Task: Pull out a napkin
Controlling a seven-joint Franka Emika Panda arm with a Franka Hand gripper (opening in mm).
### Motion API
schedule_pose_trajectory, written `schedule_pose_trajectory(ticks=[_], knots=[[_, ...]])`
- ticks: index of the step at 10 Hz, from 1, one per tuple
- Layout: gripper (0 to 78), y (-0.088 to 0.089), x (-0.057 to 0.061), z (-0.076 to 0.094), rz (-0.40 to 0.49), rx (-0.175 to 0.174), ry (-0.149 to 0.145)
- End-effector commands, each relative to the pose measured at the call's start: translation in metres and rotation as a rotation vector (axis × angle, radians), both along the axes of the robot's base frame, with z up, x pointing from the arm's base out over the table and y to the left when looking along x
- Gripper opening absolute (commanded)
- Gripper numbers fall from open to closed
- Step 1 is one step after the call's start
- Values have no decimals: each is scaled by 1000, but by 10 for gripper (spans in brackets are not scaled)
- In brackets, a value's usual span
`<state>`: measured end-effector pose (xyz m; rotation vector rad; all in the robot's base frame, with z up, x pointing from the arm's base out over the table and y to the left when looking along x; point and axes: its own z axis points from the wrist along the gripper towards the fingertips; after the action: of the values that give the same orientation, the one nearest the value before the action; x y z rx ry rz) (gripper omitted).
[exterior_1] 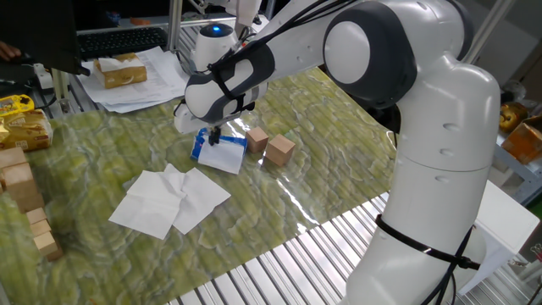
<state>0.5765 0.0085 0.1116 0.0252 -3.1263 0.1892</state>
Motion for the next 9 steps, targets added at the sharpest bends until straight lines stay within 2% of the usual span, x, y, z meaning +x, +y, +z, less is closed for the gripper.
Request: schedule_pose_trajectory(ticks=[1,4,6,7,8,9], knots=[[12,0,1,1,1,-1,-3],[12,0,3,3,3,14,-9],[12,-1,3,12,-3,49,10],[12,-1,3,16,-4,55,16],[12,-2,2,31,-10,60,33],[12,-2,2,31,-10,60,33]])
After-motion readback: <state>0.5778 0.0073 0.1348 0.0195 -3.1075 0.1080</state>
